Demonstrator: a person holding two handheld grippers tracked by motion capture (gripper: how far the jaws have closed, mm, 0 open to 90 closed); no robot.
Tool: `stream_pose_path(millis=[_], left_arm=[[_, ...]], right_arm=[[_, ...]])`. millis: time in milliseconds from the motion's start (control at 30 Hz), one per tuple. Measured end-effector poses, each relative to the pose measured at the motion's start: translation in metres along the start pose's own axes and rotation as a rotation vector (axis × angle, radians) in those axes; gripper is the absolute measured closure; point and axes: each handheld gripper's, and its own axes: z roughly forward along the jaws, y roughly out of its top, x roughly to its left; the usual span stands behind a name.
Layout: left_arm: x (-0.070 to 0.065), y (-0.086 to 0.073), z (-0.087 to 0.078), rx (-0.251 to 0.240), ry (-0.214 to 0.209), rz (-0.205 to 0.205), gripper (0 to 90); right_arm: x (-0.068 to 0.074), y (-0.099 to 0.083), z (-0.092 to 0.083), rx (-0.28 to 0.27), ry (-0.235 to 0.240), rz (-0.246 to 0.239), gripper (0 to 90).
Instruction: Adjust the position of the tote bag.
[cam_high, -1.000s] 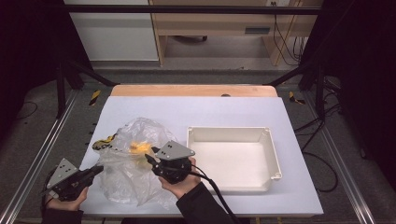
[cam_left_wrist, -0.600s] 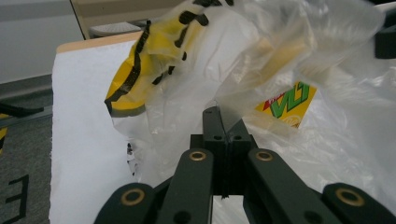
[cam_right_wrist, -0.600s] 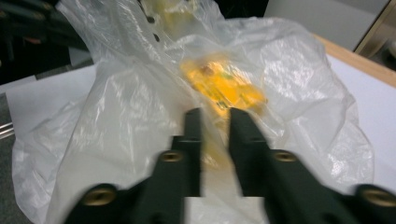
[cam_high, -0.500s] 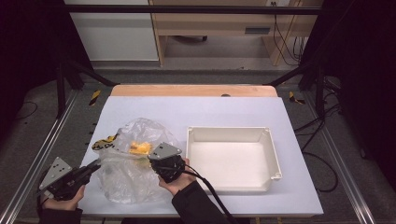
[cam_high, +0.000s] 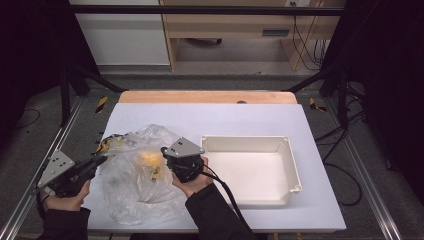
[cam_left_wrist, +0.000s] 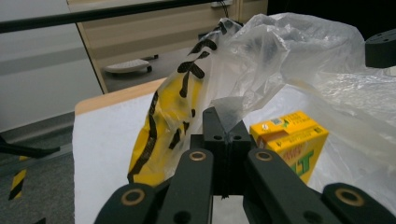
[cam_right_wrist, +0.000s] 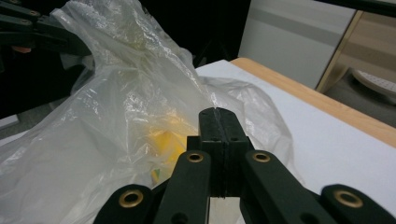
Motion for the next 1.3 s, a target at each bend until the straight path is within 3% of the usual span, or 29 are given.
stream_pose_path(millis=[267, 400, 533, 700, 733, 833, 967, 1067, 1133, 1300], left_arm=[[0.006, 0.011, 0.016, 0.0, 0.006, -0.028, 90.0], [0.011, 0.012, 0.035, 0.035, 0.002, -0.061, 90.0], [0.011, 0.011, 0.045, 0.057, 0.001, -0.066, 90.0], [0.007, 0.008, 0.051, 0.058, -0.015, -0.068, 90.0], [0.007, 0.008, 0.051, 0.058, -0.015, -0.068, 90.0], [0.005, 0.004, 0.05, 0.05, -0.026, -0.075, 90.0], [0.005, 0.003, 0.05, 0.049, -0.025, -0.079, 90.0], [0.006, 0.003, 0.048, 0.049, -0.021, -0.079, 90.0], [0.006, 0.003, 0.048, 0.05, -0.019, -0.078, 90.0], [0.008, 0.001, 0.048, 0.055, -0.017, -0.083, 90.0]], right_arm=[[-0.014, 0.007, 0.009, -0.007, -0.066, 0.034, 90.0], [-0.02, 0.006, 0.018, 0.021, -0.099, 0.039, 90.0], [-0.025, 0.004, 0.02, 0.034, -0.116, 0.045, 90.0], [-0.02, 0.009, -0.003, -0.04, -0.069, 0.039, 80.7], [-0.02, 0.009, -0.003, -0.04, -0.069, 0.039, 80.7], [-0.006, 0.01, -0.029, -0.068, -0.015, -0.005, 71.9], [0.004, 0.0, -0.044, -0.068, 0.033, -0.011, 65.7], [0.016, -0.018, -0.046, -0.001, 0.104, -0.014, 53.9], [0.023, -0.028, -0.044, 0.012, 0.126, -0.03, 50.1], [0.039, -0.049, -0.03, 0.069, 0.132, -0.084, 44.2]])
